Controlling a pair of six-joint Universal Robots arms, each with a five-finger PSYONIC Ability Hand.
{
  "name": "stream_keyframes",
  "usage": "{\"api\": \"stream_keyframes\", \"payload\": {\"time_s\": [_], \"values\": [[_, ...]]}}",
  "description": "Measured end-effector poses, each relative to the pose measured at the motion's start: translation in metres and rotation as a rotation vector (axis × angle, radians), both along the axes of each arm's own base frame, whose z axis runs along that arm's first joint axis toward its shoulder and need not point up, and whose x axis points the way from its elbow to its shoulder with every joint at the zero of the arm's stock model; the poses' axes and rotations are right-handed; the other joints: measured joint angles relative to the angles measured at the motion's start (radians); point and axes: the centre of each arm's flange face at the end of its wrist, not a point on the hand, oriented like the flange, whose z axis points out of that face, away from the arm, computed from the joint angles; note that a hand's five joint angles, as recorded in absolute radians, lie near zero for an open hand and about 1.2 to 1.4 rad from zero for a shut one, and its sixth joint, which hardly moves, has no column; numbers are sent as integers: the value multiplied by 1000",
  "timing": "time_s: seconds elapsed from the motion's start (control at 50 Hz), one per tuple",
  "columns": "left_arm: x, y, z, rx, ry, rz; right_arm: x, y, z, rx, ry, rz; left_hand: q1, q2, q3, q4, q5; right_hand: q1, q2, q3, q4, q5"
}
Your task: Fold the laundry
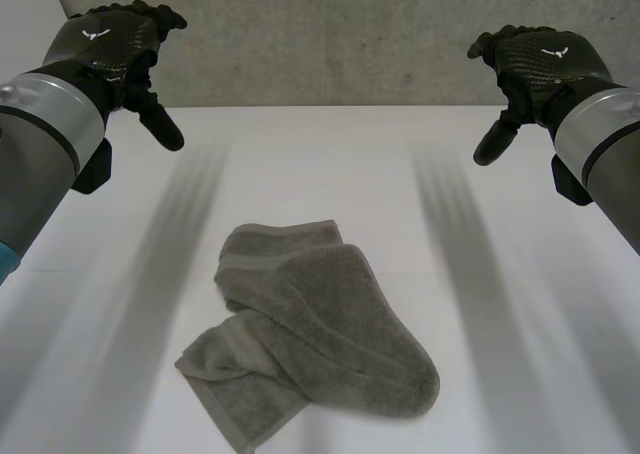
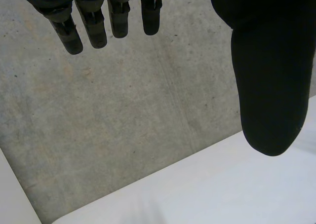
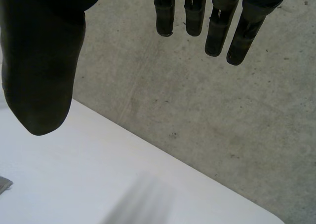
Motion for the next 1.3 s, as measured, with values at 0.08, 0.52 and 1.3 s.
{"api": "stream_keyframes", "payload": {"time_s": [0.08,0.52,1.3], "values": [[0,0,0,-1,2,0,0,0,0,-1,-1,1,0,0,0,0,0,0,0,0,0,0],[-48,19,-53,70,-167,-310,-4,24,-35,212,277,120,0,0,0,1,0,0,0,0,0,0],[-128,39,-140,-44,-645,-542,-56,44,-138,493,218,124,961,1032,1028,1037,950,0,0,0,0,0]]}}
